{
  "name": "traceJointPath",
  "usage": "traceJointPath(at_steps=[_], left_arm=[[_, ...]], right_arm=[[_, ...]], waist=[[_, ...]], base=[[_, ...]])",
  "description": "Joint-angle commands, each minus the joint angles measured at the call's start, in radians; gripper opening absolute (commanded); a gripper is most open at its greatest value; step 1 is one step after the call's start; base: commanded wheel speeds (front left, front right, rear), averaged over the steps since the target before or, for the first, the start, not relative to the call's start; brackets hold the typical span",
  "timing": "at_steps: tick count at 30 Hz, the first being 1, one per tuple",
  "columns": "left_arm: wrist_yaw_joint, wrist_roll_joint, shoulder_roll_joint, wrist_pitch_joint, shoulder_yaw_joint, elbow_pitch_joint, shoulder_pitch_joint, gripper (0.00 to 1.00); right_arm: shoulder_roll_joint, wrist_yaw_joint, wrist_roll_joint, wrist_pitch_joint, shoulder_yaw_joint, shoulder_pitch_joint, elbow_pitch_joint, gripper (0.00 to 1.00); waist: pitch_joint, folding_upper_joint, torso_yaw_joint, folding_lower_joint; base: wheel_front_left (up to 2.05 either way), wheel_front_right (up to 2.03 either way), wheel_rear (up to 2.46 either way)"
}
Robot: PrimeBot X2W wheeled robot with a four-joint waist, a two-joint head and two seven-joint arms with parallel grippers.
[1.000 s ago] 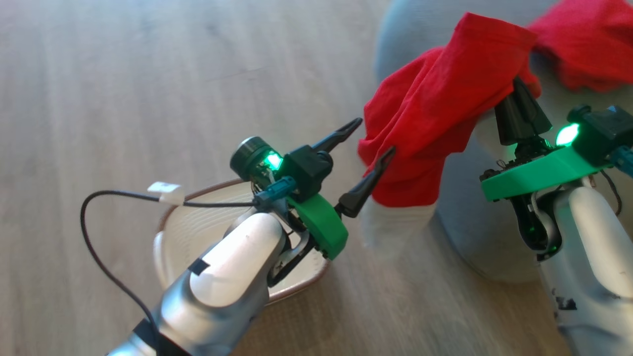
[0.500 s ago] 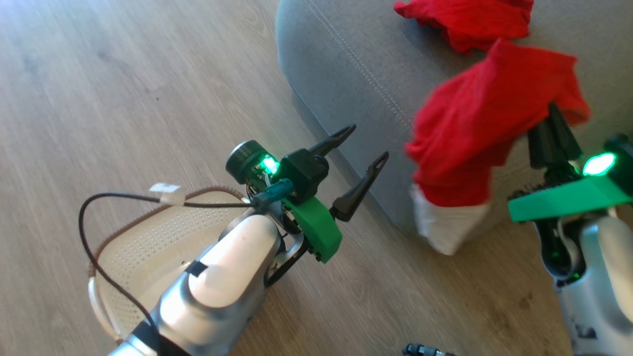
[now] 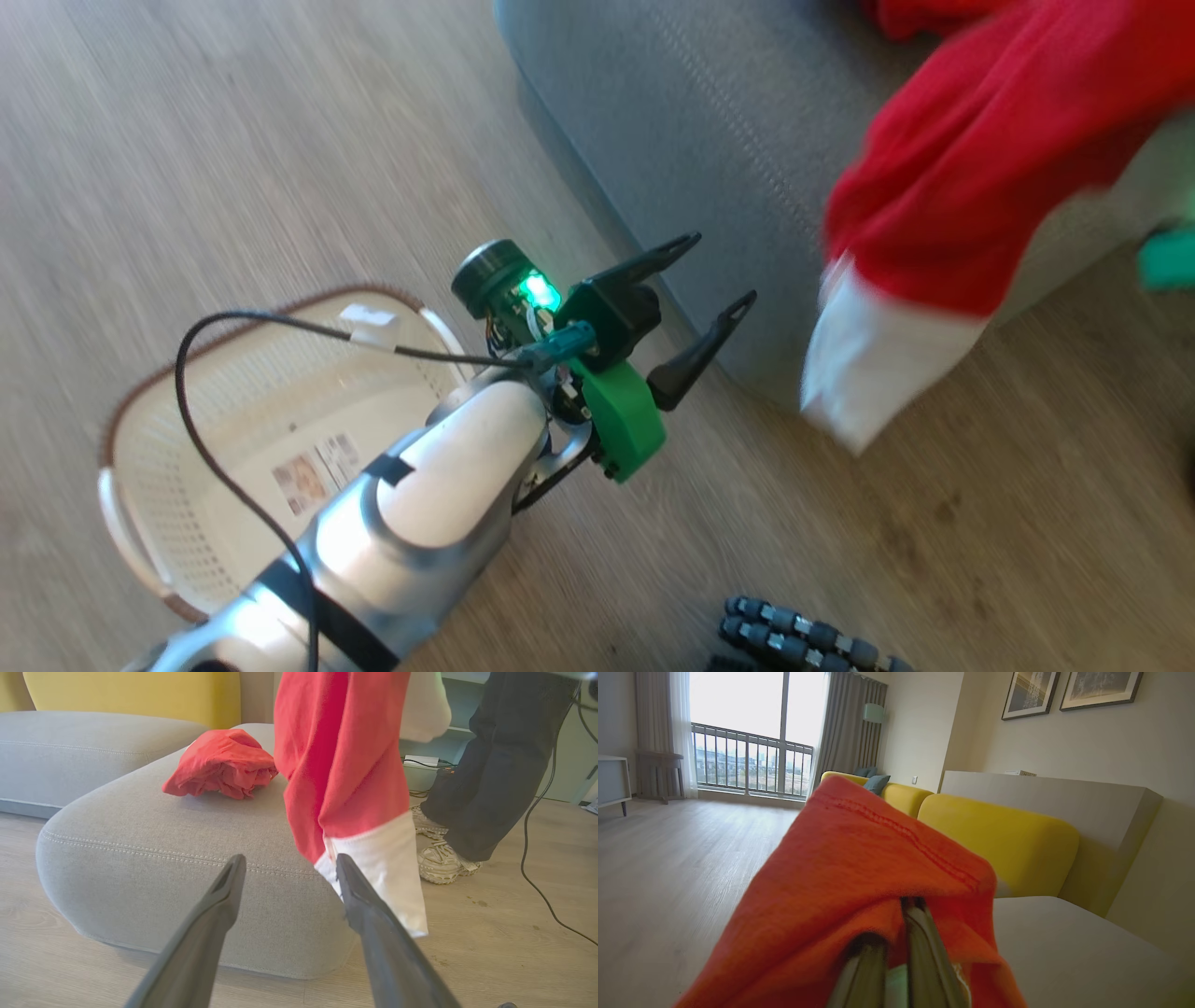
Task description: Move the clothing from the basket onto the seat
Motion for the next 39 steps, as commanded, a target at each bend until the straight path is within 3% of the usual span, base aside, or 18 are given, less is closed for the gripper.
traceJointPath(at_steps=[1,12,19,25,27,31,37,38,39], left_arm=[[-0.001,0.0,0.0,-0.01,0.017,-0.022,-0.055,1.0],[0.0,0.038,0.0,-0.01,-0.01,0.048,-0.138,1.0],[0.017,0.061,0.0,-0.01,-0.017,0.059,-0.171,1.0],[0.035,0.055,0.0,-0.01,-0.051,0.038,-0.18,1.0],[0.051,0.05,0.0,-0.01,-0.061,0.031,-0.182,1.0],[0.082,0.05,0.0,-0.01,-0.06,0.027,-0.185,1.0],[0.094,0.051,0.0,-0.01,-0.056,0.016,-0.189,1.0],[0.095,0.05,0.0,-0.01,-0.057,0.009,-0.19,1.0],[0.097,0.049,0.0,-0.01,-0.059,0.004,-0.19,1.0]], right_arm=[[-0.044,0.0,0.006,-0.006,-0.002,-0.048,-0.021,0.0],[-0.202,0.0,-0.019,-0.006,0.024,-0.423,0.177,0.0],[-0.309,0.0,-0.062,-0.006,-0.063,-0.652,0.357,0.0],[-0.402,0.0,-0.096,-0.006,-0.188,-0.788,0.611,0.0],[-0.4,0.0,-0.059,-0.006,-0.238,-0.815,0.684,0.0],[-0.362,0.0,-0.009,-0.006,-0.22,-0.783,0.725,0.0],[-0.287,0.0,0.106,-0.006,-0.171,-0.662,0.752,0.0],[-0.279,0.0,0.123,-0.006,-0.162,-0.635,0.748,0.04],[-0.272,0.0,0.135,-0.006,-0.152,-0.607,0.747,0.39]], waist=[[0.053,0.0,-0.001,-0.0001],[0.216,0.0,0.005,-0.0001],[0.308,0.0,0.059,-0.0001],[0.374,0.0,0.151,-0.0001],[0.386,0.0,0.178,-0.0001],[0.409,0.0,0.206,-0.0001],[0.42,0.0,0.225,-0.0001],[0.42,0.0,0.225,-0.0001],[0.418,0.0,0.226,-0.0001]], base=[[0.0,0.0,0.0],[0.0,0.0,0.0],[0.0,0.0,0.0],[0.0,0.0,0.0],[0.0,0.0,0.0],[0.0,0.0,0.0],[0.0,0.0,0.0],[0.0,0.0,0.0],[0.0,0.0,0.0]])
